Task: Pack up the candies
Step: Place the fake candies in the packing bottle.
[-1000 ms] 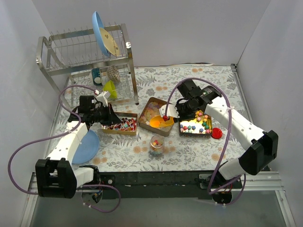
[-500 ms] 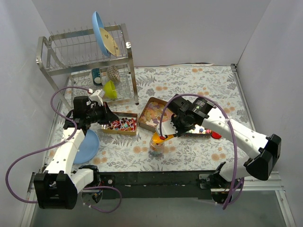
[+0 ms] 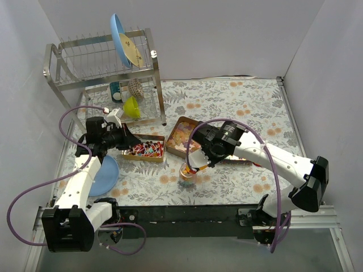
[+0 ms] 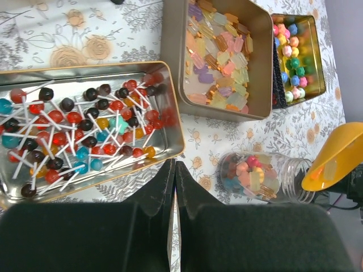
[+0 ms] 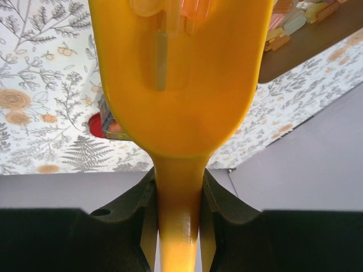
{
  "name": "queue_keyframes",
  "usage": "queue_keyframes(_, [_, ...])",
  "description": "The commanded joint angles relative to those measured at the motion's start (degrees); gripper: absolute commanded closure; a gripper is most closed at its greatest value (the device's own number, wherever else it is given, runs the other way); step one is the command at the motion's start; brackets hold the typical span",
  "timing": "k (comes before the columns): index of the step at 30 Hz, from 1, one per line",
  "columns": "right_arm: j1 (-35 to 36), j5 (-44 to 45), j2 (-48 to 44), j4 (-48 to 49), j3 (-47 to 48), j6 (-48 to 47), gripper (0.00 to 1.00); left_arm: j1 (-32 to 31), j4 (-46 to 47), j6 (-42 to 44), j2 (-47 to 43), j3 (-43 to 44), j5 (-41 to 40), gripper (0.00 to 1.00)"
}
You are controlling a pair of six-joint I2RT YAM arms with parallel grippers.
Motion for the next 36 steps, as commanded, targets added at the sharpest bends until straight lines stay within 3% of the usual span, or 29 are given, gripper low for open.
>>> queue_keyframes(1, [3.06, 11.30, 1.67, -1.39, 1.60, 0.91, 0.99, 2.51, 1.83, 0.05, -2.92, -1.12, 1.73, 1.00])
queue_keyframes(11, [7.28, 22.47, 5.19, -1.56, 6.00, 1.18, 0.99, 3.13, 2.54, -0.04, -4.07, -1.91, 2.52, 1.00])
queue_keyframes(23, [12.03, 27.22, 4.14, -1.48, 4.33, -2.60, 0.99, 3.31, 5.08, -0.83, -7.06, -4.73, 2.69, 1.00])
queue_keyframes(33, [11.24, 26.96, -1.91, -1.39, 1.34, -3.66, 0.99, 3.22, 5.17, -1.61, -6.53, -4.38, 3.13, 1.00])
queue_keyframes(36, [6.07, 23.11, -4.37, -1.39, 0.11, 0.02, 0.99, 3.22, 5.87, -3.28, -5.57, -4.11, 4.45, 1.00])
